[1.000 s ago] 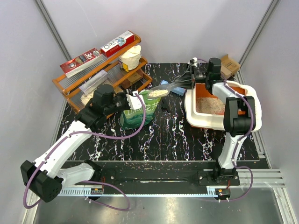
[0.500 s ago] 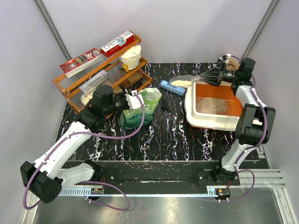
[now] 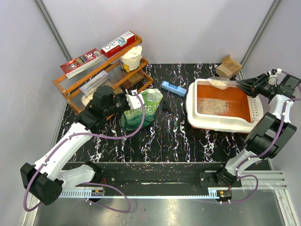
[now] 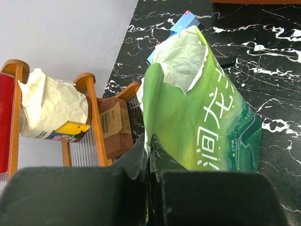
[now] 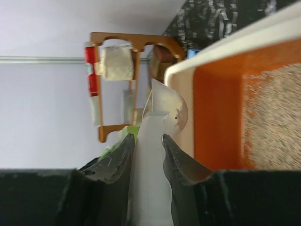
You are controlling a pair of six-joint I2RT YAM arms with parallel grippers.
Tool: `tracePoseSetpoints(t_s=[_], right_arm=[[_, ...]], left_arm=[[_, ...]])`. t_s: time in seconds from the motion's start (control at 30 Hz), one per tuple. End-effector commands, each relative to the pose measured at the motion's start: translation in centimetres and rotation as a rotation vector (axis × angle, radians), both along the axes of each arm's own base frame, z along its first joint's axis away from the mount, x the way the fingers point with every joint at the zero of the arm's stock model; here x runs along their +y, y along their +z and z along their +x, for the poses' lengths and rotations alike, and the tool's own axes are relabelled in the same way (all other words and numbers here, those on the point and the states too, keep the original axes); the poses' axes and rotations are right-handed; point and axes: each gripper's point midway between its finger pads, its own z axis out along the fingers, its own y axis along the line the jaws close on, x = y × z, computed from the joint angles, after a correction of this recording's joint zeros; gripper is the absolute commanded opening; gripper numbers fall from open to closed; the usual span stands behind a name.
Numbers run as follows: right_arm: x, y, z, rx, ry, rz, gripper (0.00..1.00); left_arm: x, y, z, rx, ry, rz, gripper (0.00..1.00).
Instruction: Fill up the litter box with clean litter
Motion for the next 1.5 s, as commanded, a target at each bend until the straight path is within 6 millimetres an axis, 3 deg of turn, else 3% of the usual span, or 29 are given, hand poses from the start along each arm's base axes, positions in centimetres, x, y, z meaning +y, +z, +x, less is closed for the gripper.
tracePoseSetpoints(t_s=[0.0,0.2,0.23,0.37,0.57,0.63,0.87,1.0,1.17,1.2,1.27,1.3,1.37,1.43,1.47], right_arm=[[-0.3,-0.6,-3.0,0.022,-0.059,-0.279,0.00],[-3.1,-1.4,-5.7,0.093,-0.193,-0.476,0.00],[-4.5,-0.4,-6.6,0.094,-0.252,-0.537,0.00],[-8.3,0.6,-8.6,0.155,-0.399,-0.739,0.00],[-11.3,1.4,-11.4,0.200,-0.442,-1.058,0.00],[-11.1,1.7,-11.9,0.169,-0.388,-1.131,0.00],[-8.1,2.7,-11.8,0.057,-0.112,-1.301,0.00],[-4.4,2.7,-10.9,-0.098,0.150,-1.509,0.00],[-4.6,4.0,-9.9,-0.131,0.171,-1.609,0.00],[-4.5,6.3,-9.5,-0.165,0.120,-1.609,0.00],[-2.6,8.3,-8.1,-0.238,0.089,-1.480,0.00],[-1.2,11.1,-8.1,-0.309,0.074,-1.435,0.00],[3.3,14.2,-7.2,-0.466,0.118,-1.217,0.00],[7.0,15.3,-6.7,-0.550,0.205,-1.047,0.00],[10.4,16.1,-6.8,-0.603,0.280,-0.982,0.00]], left_arm=[[-1.1,5.4,0.6,-0.148,-0.033,-0.121,0.00],[-1.7,4.8,0.5,-0.128,-0.058,-0.129,0.00],[-1.7,4.7,0.4,-0.125,-0.061,-0.132,0.00],[-1.8,4.1,0.3,-0.112,-0.066,-0.132,0.00],[-1.9,3.8,0.2,-0.098,-0.070,-0.143,0.00],[-2.0,3.8,0.2,-0.091,-0.067,-0.150,0.00],[-2.0,3.7,0.1,-0.083,-0.066,-0.159,0.00],[-2.0,3.7,0.1,-0.073,-0.064,-0.163,0.00],[-2.3,3.6,-0.3,-0.030,-0.082,-0.161,0.00],[-2.3,3.0,-0.7,0.003,-0.088,-0.148,0.01],[-2.7,2.9,-1.2,0.040,-0.117,-0.136,0.09],[-2.5,1.8,-1.8,0.096,-0.126,-0.106,0.22],[-2.8,1.5,-1.6,0.141,-0.133,-0.082,0.33],[-2.6,1.0,-0.8,0.194,-0.090,-0.057,0.39],[-2.6,0.8,-0.4,0.211,-0.071,-0.053,0.41]])
